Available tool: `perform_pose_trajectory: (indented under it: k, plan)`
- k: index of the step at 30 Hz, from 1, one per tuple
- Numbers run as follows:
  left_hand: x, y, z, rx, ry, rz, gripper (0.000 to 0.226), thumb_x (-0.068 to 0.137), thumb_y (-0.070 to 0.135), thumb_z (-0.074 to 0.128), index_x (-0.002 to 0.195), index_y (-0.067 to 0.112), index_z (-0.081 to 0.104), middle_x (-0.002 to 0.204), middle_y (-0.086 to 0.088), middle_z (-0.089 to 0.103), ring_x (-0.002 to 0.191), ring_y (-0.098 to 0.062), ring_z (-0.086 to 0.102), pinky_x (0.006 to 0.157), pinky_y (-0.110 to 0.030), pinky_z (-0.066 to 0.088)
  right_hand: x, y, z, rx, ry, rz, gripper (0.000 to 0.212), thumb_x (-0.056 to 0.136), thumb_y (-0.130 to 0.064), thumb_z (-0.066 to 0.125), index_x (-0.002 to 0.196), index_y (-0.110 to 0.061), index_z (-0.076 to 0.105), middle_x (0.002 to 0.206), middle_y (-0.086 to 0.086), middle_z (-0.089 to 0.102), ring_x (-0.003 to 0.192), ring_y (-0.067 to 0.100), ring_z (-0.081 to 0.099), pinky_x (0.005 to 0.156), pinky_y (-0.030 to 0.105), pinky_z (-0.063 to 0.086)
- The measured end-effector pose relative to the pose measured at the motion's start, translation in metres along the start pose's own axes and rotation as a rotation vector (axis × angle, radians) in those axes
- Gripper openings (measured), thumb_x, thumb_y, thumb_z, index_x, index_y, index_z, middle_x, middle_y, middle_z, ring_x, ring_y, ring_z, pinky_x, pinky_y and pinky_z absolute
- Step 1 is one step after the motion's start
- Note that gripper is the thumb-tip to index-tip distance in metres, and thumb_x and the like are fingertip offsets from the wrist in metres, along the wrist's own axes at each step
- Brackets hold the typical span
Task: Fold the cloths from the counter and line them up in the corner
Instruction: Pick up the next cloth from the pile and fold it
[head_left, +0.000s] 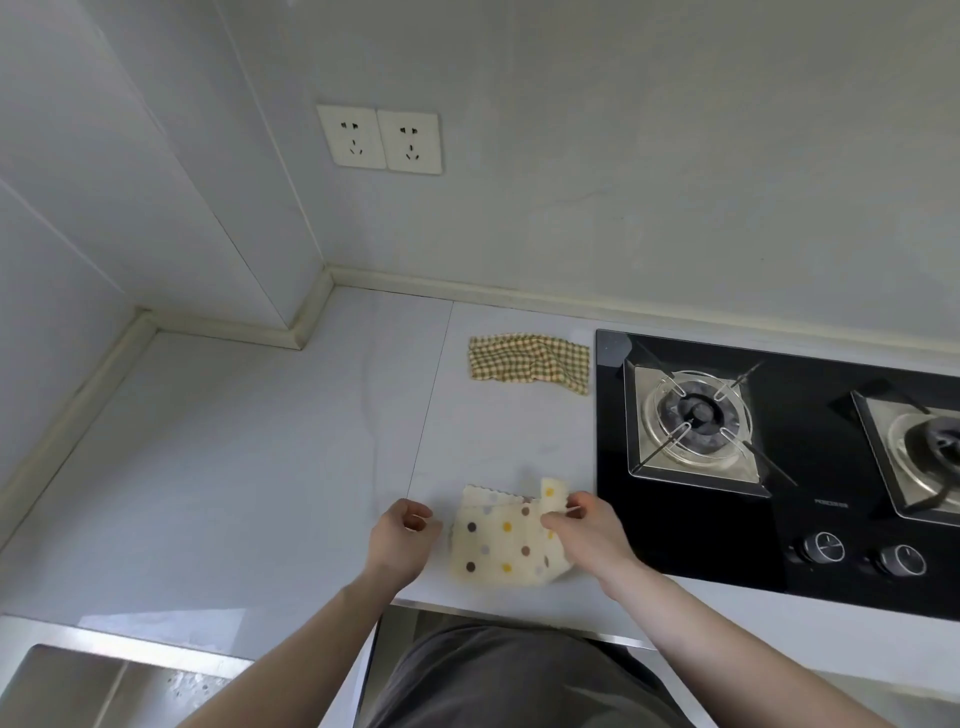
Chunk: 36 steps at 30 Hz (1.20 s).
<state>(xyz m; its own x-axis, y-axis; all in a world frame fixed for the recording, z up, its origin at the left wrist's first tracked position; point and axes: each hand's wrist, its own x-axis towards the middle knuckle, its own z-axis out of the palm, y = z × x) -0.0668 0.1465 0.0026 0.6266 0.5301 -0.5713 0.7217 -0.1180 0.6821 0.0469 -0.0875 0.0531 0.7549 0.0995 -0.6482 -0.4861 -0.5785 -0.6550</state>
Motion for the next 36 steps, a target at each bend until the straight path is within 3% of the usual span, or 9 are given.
perform_pose_trajectory:
  k: [5,8,11,18,21,26,29,32,36]
  plan:
    - [0.000,0.010,-0.004,-0.021,-0.027,0.050,0.014,0.092,0.026,0.073,0.103,0.024,0.066,0.102,0.001,0.067,0.089,-0.019,0.067,0.066,-0.022,0.048,-0.003,-0.016,0.043,-0.120,-0.201,-0.065,0.021,0.086,-0.026,0.068,0.107,-0.028,0.066,0.099,-0.004,0.071,0.084,0.016,0.072,0.070,0.030,0.058]
    - [0.003,0.020,-0.002,-0.016,-0.003,0.089,0.012,0.093,0.021,0.072,0.103,0.020,0.067,0.101,0.002,0.067,0.085,-0.016,0.064,0.065,-0.020,0.047,-0.003,-0.016,0.060,-0.124,-0.326,-0.069,0.037,0.084,-0.028,0.067,0.120,-0.032,0.061,0.110,-0.005,0.070,0.076,0.015,0.072,0.059,0.028,0.057]
    - [0.011,0.029,0.004,0.078,0.005,0.156,0.014,0.092,0.022,0.070,0.105,0.021,0.066,0.106,0.004,0.067,0.088,-0.015,0.065,0.069,-0.022,0.051,0.002,-0.006,0.060,-0.098,-0.325,-0.065,0.042,0.083,-0.023,0.066,0.125,-0.027,0.062,0.110,-0.003,0.069,0.073,0.017,0.070,0.060,0.033,0.059]
    - [0.030,0.054,0.029,0.732,-0.253,0.327,0.078,0.082,0.032,0.071,0.152,0.030,0.037,0.151,0.010,0.037,0.138,-0.020,0.037,0.100,-0.033,0.048,0.006,0.023,0.021,-0.080,-0.103,-0.044,0.027,0.086,-0.019,0.068,0.112,-0.027,0.067,0.110,-0.008,0.068,0.099,0.010,0.066,0.087,0.031,0.057]
    - [0.035,0.060,0.042,0.812,-0.283,0.270,0.078,0.077,0.022,0.071,0.148,0.031,0.039,0.139,0.006,0.051,0.127,-0.020,0.049,0.095,-0.033,0.052,0.008,0.030,0.012,-0.069,-0.067,-0.041,0.033,0.084,-0.029,0.074,0.114,-0.028,0.063,0.114,-0.012,0.065,0.104,0.013,0.066,0.092,0.033,0.056]
    - [0.034,0.061,0.046,0.566,-0.285,0.138,0.033,0.071,0.016,0.073,0.102,0.027,0.069,0.099,0.005,0.068,0.085,-0.017,0.066,0.066,-0.028,0.055,0.011,0.033,0.010,-0.043,-0.074,-0.040,0.053,0.076,-0.038,0.080,0.121,-0.036,0.053,0.117,-0.013,0.061,0.102,0.020,0.070,0.089,0.037,0.058]
    - [0.024,0.056,0.044,0.436,-0.254,0.153,0.021,0.074,0.017,0.076,0.092,0.027,0.070,0.088,0.008,0.064,0.077,-0.016,0.061,0.056,-0.022,0.044,0.016,0.031,0.017,0.059,-0.088,-0.030,0.058,0.075,-0.022,0.077,0.127,-0.035,0.053,0.121,-0.011,0.062,0.098,0.022,0.072,0.082,0.037,0.063]
    - [0.013,0.048,0.040,0.279,-0.240,0.106,0.023,0.075,0.018,0.080,0.093,0.028,0.069,0.091,0.006,0.066,0.073,-0.016,0.065,0.055,-0.020,0.046,0.015,0.025,0.023,0.192,-0.076,-0.009,0.038,0.082,0.000,0.071,0.116,-0.017,0.066,0.112,-0.003,0.070,0.096,0.021,0.074,0.083,0.036,0.064]
    - [0.002,0.036,0.034,0.162,-0.222,0.105,0.013,0.076,0.018,0.078,0.083,0.025,0.070,0.080,-0.001,0.070,0.066,-0.022,0.065,0.052,-0.024,0.045,0.011,0.028,0.027,0.119,-0.012,-0.066,0.016,0.085,-0.009,0.072,0.095,-0.023,0.072,0.098,-0.005,0.076,0.093,0.017,0.073,0.084,0.030,0.060]
